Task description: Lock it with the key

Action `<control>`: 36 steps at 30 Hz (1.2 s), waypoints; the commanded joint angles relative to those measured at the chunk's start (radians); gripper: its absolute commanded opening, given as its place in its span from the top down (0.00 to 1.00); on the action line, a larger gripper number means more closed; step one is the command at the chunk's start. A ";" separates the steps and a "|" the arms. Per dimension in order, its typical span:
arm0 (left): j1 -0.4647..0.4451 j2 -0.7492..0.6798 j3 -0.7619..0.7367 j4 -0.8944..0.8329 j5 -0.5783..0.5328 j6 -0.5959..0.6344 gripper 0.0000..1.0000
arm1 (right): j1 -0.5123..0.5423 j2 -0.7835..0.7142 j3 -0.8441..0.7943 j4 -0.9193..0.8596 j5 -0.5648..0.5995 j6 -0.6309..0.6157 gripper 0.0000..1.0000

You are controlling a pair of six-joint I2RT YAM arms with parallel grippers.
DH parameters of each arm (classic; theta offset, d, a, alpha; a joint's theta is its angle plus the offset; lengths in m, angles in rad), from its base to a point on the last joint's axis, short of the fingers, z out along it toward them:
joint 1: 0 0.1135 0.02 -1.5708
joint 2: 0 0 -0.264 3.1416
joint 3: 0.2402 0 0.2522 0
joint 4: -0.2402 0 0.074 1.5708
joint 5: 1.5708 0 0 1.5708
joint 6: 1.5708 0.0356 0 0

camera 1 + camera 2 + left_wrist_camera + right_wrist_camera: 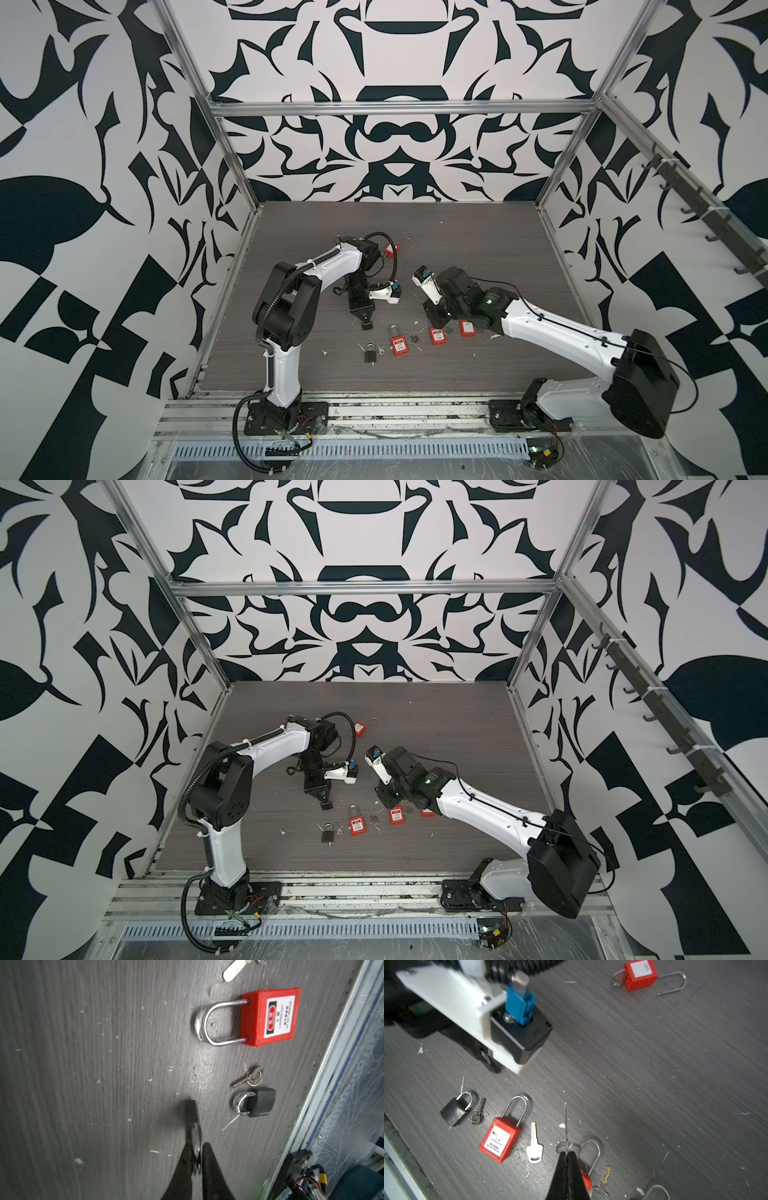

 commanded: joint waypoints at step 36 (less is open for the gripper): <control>0.259 -0.923 -0.723 1.083 0.093 -0.790 0.52 | 0.134 0.560 0.434 -0.093 -0.260 0.532 1.00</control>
